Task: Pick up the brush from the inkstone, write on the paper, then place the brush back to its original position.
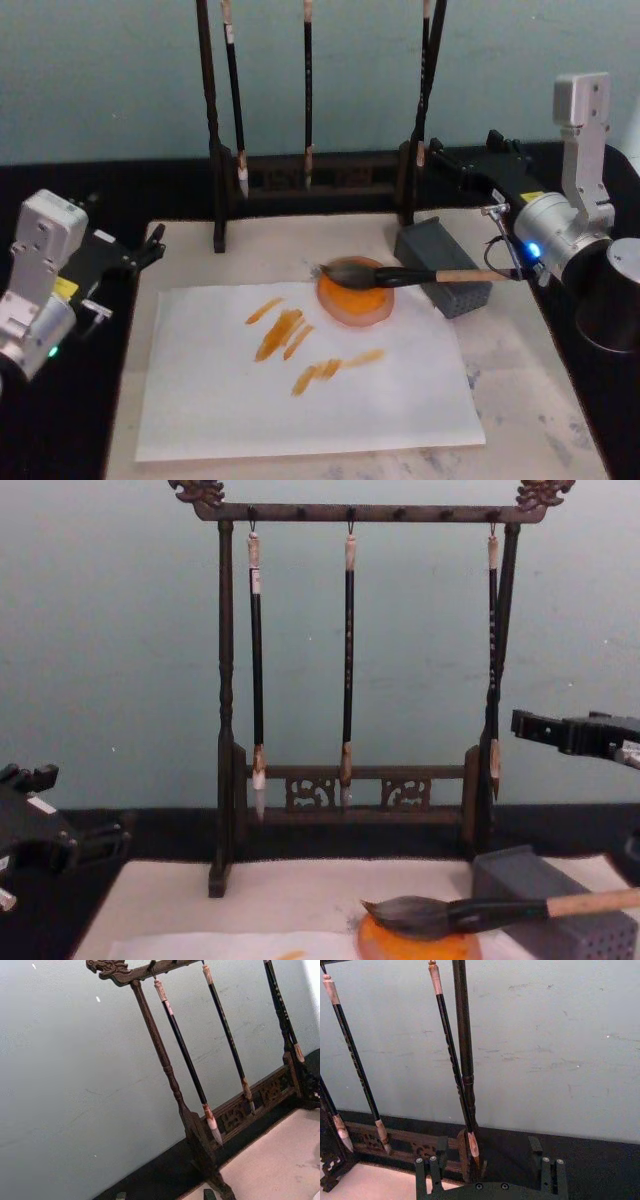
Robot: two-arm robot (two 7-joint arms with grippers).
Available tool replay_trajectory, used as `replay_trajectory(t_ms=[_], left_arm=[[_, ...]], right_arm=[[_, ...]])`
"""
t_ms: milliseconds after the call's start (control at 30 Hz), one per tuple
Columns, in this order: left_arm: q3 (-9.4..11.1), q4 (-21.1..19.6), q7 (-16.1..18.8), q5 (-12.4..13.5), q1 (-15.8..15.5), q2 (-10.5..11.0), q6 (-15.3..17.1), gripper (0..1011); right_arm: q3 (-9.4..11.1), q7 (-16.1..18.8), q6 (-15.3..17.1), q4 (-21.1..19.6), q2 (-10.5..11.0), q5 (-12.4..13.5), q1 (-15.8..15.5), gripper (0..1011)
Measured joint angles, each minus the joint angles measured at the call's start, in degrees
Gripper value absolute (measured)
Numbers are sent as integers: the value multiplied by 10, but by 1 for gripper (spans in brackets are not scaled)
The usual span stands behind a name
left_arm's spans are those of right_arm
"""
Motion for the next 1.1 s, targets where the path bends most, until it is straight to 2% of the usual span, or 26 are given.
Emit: replay_trajectory(t_ms=[1100], left_arm=[[0, 0, 0, 0, 0, 0, 0, 1001]], right_arm=[[-1, -1, -1, -2, 1, 1, -1, 1000]])
